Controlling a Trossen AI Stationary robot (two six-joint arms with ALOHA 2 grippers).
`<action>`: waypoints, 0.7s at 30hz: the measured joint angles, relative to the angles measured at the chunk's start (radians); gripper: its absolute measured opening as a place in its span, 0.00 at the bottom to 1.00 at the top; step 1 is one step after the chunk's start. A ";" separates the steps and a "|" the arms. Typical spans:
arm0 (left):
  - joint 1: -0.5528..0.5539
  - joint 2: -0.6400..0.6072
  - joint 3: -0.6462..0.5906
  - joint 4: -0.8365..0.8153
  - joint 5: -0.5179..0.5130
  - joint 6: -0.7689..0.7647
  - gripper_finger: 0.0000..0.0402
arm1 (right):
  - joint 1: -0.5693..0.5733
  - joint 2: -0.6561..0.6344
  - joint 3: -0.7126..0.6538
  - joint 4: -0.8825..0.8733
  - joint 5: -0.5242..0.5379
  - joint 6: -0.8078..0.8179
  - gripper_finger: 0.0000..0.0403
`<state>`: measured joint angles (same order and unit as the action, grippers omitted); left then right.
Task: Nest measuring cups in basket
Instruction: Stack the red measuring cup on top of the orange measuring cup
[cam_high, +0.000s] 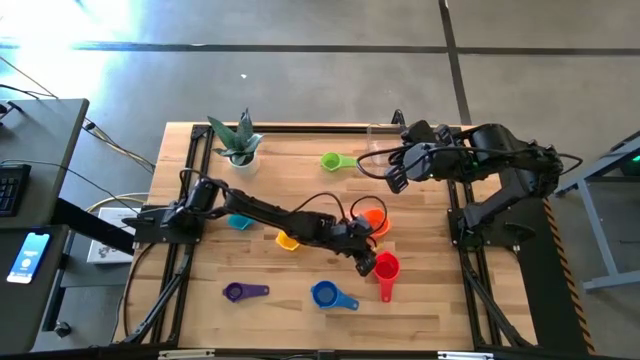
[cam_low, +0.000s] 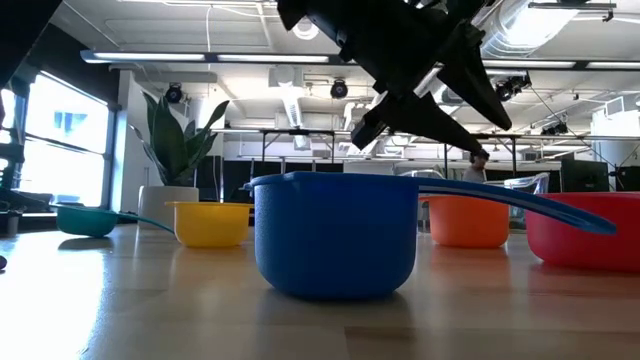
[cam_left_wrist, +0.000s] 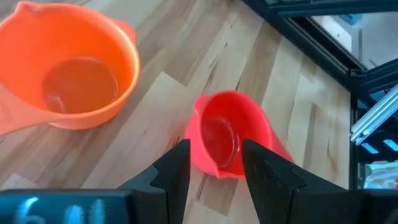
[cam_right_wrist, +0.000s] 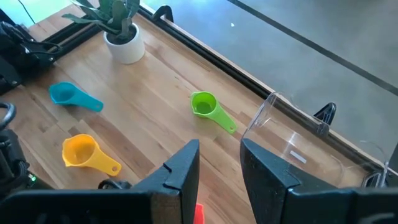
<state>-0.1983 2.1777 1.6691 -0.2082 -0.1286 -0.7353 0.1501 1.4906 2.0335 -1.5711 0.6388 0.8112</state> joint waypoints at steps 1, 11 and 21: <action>-0.001 0.006 0.000 0.002 0.001 0.000 0.33 | 0.000 0.000 0.000 0.000 0.000 0.000 0.27; -0.003 0.060 -0.002 0.043 0.047 -0.013 0.33 | 0.000 0.001 0.000 0.000 -0.002 0.000 0.27; 0.004 0.058 -0.001 0.082 0.018 -0.001 0.33 | 0.000 0.001 0.000 0.000 -0.003 0.000 0.27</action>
<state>-0.1940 2.2356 1.6680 -0.1267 -0.1108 -0.7359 0.1501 1.4918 2.0331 -1.5707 0.6361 0.8112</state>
